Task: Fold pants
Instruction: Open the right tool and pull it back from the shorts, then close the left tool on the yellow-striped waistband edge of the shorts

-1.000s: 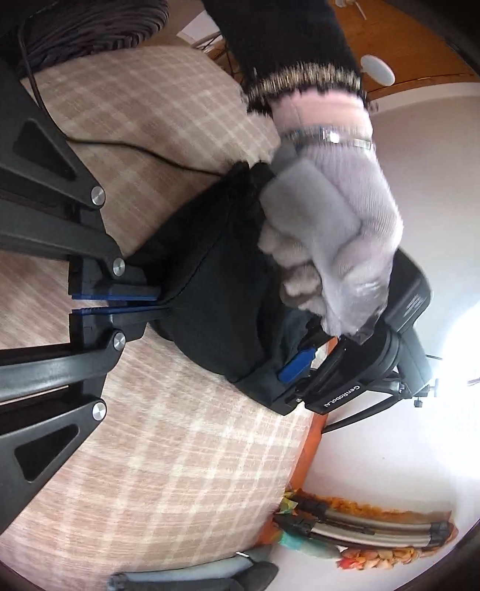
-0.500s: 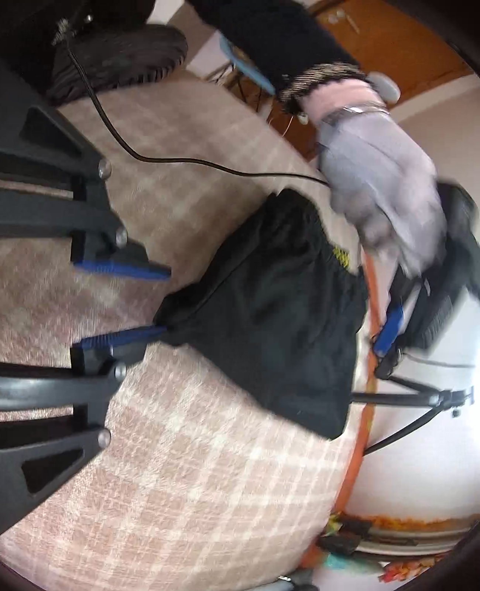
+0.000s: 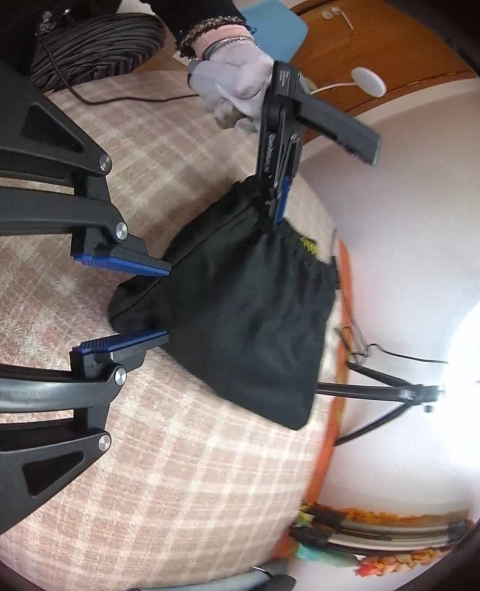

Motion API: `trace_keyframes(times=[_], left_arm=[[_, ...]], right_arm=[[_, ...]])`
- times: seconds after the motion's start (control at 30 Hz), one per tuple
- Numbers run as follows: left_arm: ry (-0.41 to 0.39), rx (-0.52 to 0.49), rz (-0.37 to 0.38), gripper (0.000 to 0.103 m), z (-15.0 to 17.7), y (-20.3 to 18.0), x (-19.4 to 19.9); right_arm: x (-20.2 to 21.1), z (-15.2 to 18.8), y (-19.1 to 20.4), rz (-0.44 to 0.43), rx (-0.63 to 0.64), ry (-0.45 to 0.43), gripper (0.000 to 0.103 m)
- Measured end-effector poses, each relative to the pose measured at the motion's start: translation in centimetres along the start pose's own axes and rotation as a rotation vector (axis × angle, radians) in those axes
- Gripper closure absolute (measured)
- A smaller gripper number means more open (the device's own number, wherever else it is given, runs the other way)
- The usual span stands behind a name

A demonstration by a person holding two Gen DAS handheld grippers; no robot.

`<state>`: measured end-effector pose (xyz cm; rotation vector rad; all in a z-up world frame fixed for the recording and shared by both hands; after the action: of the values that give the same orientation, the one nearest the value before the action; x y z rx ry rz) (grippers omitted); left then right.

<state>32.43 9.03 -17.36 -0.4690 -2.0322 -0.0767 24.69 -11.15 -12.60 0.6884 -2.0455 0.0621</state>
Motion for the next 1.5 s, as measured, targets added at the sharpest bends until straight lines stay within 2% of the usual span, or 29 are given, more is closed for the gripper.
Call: trace_keyframes(times=[0.07, 0.13, 0.17, 0.27, 0.3, 0.37, 0.43, 0.53, 0.63, 0.67, 0.87, 1.1, 1.17, 1.33, 1.5], left_arm=[[-0.008, 0.018, 0.011, 0.072, -0.1, 0.4, 0.6], [-0.043, 0.057, 0.044, 0.067, -0.4, 1.5, 1.9], [-0.063, 0.092, 0.056, 0.058, -0.6, 2.6, 2.5], [-0.081, 0.200, 0.070, 0.056, -1.3, 6.0, 2.8], [-0.080, 0.229, 0.079, 0.055, -1.5, 6.8, 2.6], [-0.050, 0.296, 0.151, 0.055, -2.1, 8.4, 1.5], [-0.026, 0.325, 0.175, 0.055, -2.6, 9.0, 0.3], [0.000, 0.348, 0.196, 0.049, -2.9, 9.3, -1.1], [0.016, 0.372, 0.210, 0.046, -3.3, 9.6, -2.1], [0.016, 0.373, 0.202, 0.046, -3.6, 9.8, -2.4], [0.015, 0.345, 0.199, 0.046, -4.8, 10.3, -4.0], [-0.002, 0.257, 0.221, 0.046, -6.0, 8.4, -5.1], [-0.006, 0.221, 0.223, 0.050, -6.3, 7.6, -5.3], [-0.028, 0.176, 0.119, 0.050, -6.8, 7.6, -5.8], [-0.037, 0.161, 0.115, 0.047, -7.4, 7.3, -6.4]], right_arm=[[-0.8, 0.6, -0.4, -0.003, -0.012, 0.052, 0.071], [-1.4, 1.2, -0.8, 0.000, -0.024, 0.089, 0.071], [-1.4, 1.3, -0.9, -0.002, -0.025, 0.095, 0.071], [-0.5, 0.8, -1.2, -0.007, -0.034, 0.061, 0.068], [-0.2, 0.5, -1.3, -0.010, -0.040, 0.048, 0.064], [0.3, 0.0, -1.7, 0.002, -0.056, 0.026, 0.058], [0.5, -0.5, -2.4, 0.026, -0.081, 0.014, 0.035], [0.8, -1.2, -3.9, 0.016, -0.134, -0.004, 0.032], [1.3, -1.9, -5.6, -0.064, -0.198, -0.010, 0.030], [1.5, -2.2, -6.1, -0.095, -0.215, -0.015, 0.030], [0.5, -4.0, -8.5, -0.141, -0.275, -0.010, 0.030], [-3.9, -6.2, -11.0, -0.205, -0.336, 0.038, 0.030], [-4.6, -6.4, -11.2, -0.208, -0.341, 0.050, 0.030], [-6.2, -7.2, -11.4, -0.216, -0.329, 0.078, 0.032], [-6.8, -7.9, -11.5, -0.219, -0.317, 0.075, 0.035]])
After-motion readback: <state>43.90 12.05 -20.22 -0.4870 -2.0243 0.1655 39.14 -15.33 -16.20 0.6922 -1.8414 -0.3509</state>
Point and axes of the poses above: each gripper's, at about its wrist camera, not at the fingertips, and x roughly against the way its jaws point, y to its left, z to its underside, the point moved 2 cm from there along -x, roughly the way its jaws point, and after that the axes turned 1 degree about -y, right-handed, at the moved point
